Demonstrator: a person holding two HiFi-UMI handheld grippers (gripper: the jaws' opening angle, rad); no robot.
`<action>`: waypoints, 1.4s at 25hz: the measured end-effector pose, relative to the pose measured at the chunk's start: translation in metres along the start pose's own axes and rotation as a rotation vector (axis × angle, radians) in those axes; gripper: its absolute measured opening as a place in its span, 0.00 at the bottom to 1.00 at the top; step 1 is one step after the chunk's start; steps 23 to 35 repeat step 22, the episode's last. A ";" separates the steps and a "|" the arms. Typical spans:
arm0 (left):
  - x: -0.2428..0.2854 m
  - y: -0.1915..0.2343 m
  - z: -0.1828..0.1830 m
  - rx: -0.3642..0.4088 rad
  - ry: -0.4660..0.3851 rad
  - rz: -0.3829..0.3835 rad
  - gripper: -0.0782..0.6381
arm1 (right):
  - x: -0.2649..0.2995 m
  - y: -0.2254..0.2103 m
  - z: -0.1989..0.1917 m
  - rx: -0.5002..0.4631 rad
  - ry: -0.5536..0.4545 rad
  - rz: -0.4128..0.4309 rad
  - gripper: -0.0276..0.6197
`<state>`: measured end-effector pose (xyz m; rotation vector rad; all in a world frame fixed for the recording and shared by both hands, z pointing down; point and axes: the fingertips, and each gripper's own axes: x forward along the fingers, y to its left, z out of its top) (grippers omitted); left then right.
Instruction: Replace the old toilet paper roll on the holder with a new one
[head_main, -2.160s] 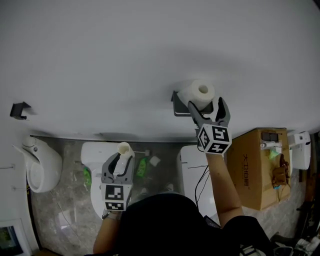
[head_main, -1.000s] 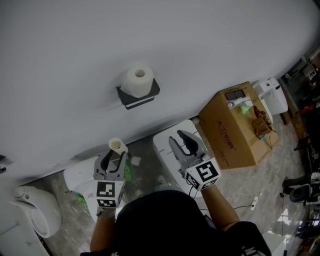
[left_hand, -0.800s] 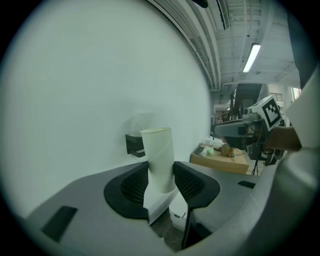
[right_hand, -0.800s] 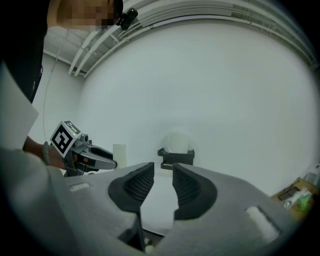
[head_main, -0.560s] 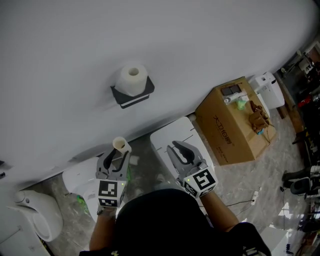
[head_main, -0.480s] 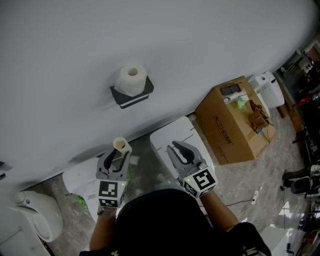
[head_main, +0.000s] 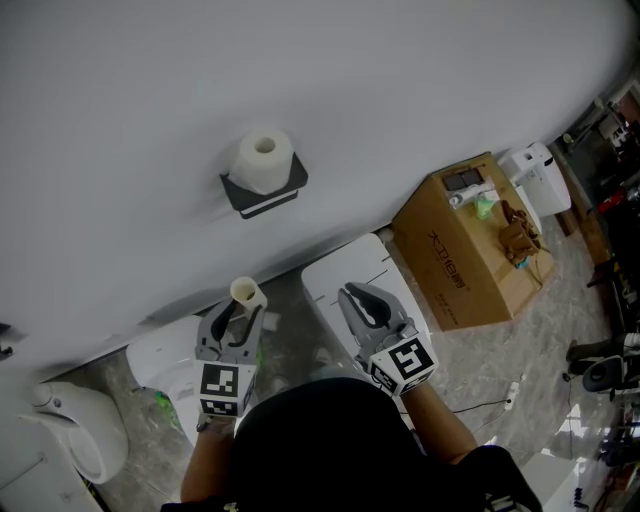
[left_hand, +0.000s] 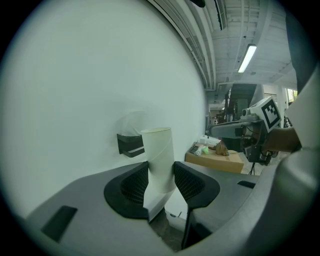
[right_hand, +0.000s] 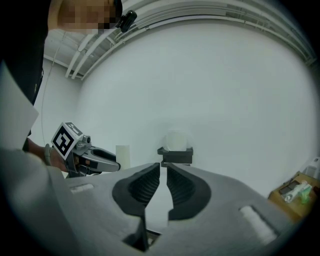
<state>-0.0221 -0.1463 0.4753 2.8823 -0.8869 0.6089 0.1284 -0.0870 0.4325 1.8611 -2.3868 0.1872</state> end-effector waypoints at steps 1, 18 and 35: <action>0.000 0.000 -0.001 0.000 0.002 -0.001 0.35 | 0.000 -0.001 0.000 0.004 -0.001 0.001 0.10; 0.000 0.002 -0.003 -0.012 -0.004 0.013 0.35 | 0.003 -0.009 -0.003 0.046 0.002 -0.011 0.10; 0.000 0.002 -0.004 0.004 0.003 0.009 0.35 | 0.004 -0.007 -0.007 0.043 0.003 -0.008 0.10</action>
